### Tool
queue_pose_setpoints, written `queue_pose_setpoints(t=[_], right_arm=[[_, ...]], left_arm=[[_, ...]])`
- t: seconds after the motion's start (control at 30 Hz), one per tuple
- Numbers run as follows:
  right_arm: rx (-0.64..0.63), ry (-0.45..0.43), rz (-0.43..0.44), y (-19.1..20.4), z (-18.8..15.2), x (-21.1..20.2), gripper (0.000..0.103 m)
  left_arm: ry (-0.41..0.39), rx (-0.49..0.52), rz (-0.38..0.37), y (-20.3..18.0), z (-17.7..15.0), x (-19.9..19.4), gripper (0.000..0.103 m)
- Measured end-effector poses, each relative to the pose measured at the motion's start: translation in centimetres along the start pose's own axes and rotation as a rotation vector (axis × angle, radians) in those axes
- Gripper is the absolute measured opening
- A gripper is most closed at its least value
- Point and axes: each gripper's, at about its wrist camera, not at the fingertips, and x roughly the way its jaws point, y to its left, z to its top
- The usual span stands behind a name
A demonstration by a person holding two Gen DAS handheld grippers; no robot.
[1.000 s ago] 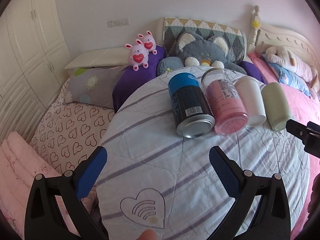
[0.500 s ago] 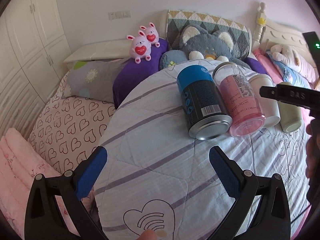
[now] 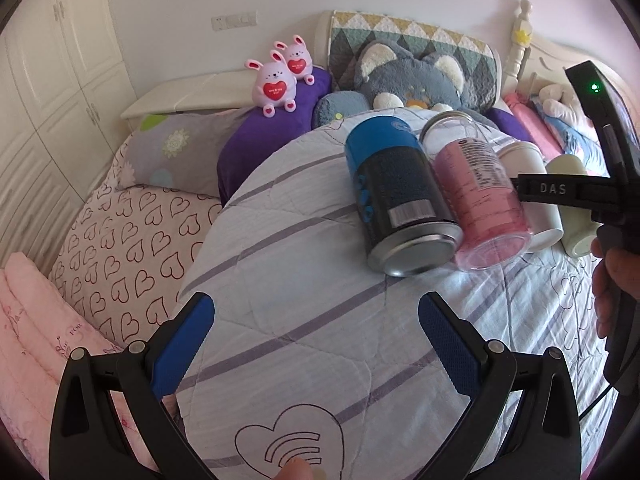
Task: Flip cup upright
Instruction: 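Close the right gripper around the body of the white paper cup, then lift the white paper cup with the right gripper off the quilt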
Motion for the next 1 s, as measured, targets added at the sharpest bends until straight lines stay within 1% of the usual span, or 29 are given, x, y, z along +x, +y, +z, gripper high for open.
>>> queue_pose_setpoints(t=[0.13, 0.33, 0.6, 0.77, 0.9, 1.0], right_arm=[[-0.009, 0.001, 0.015, -0.2, 0.0, -0.1, 0.066], [0.007, -0.035, 0.050, -0.5, -0.6, -1.7, 0.066], [0.008, -0.077, 0.096, -0.2, -2.1, -5.5, 0.066], [0.015, -0.100, 0.148, -0.2, -4.9, -9.0, 0.066], [0.017, -0.108, 0.195, 0.2, -8.9, -11.7, 0.066], [0.038, -0.085, 0.223, 0.5, -12.8, -12.6, 0.066]], left_arm=[[-0.004, 0.002, -0.002, -0.2, -0.2, -0.5, 0.103], [-0.014, -0.004, 0.006, 0.1, -0.3, -1.3, 0.103], [-0.036, 0.002, 0.008, 0.0, -1.0, -3.3, 0.103], [-0.050, 0.017, 0.006, -0.4, -2.2, -5.2, 0.103], [-0.060, 0.026, 0.003, -0.6, -3.5, -6.9, 0.103], [-0.062, 0.034, 0.001, -0.8, -5.0, -8.0, 0.103]])
